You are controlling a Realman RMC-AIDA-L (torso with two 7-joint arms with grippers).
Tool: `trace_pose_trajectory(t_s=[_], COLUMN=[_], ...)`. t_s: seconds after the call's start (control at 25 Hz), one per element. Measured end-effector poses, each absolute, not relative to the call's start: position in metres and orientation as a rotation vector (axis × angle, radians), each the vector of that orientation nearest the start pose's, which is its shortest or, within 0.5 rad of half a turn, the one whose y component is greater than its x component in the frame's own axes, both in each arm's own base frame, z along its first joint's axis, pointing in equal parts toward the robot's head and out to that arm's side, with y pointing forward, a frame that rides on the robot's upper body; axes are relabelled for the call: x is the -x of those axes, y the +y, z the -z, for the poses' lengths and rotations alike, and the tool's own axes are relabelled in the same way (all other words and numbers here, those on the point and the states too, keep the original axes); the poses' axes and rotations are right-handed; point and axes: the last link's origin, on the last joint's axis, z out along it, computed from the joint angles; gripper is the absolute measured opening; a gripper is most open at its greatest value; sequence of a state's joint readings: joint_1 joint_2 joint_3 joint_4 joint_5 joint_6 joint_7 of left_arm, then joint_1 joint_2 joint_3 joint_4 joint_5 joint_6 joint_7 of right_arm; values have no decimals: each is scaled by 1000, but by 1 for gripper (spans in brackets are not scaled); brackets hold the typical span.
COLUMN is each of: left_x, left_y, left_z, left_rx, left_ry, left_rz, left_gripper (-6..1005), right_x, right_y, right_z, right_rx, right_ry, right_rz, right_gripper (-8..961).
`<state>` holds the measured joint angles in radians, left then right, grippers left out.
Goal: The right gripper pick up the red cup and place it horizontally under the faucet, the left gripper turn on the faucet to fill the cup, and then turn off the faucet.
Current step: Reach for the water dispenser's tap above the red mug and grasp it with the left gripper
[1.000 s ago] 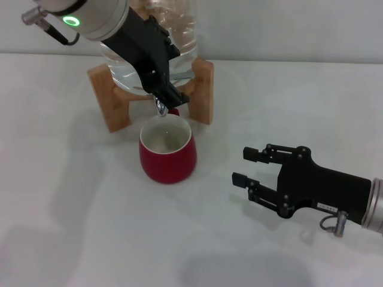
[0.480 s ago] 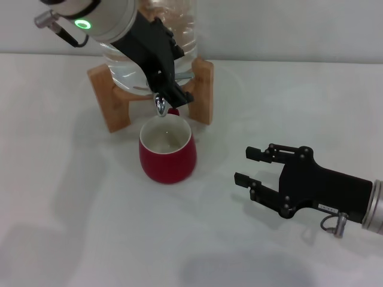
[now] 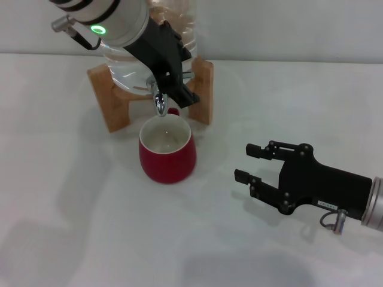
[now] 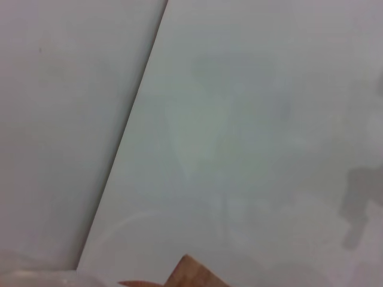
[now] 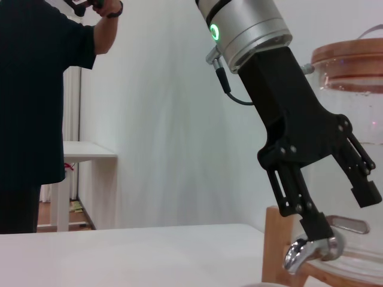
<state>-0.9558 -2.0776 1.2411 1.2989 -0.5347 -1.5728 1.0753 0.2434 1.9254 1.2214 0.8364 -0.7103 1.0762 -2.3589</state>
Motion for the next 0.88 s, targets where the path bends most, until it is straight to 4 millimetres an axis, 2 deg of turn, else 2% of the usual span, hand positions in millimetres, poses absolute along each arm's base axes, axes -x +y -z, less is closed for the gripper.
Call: trace_pose_trajectory(t_s=[0.32, 0.88], left_x=[66, 65], left_y=[409, 403], left_z=[-4, 7], left_rx=[2770, 2795], left_ry=[68, 83], left_rz=[-496, -537], left_gripper=[887, 887], right_x=[-226, -229], right_y=[290, 290], right_z=[49, 48], right_rx=[2542, 2534], right_ry=[114, 125], right_rz=[-880, -881], right_gripper=[468, 468])
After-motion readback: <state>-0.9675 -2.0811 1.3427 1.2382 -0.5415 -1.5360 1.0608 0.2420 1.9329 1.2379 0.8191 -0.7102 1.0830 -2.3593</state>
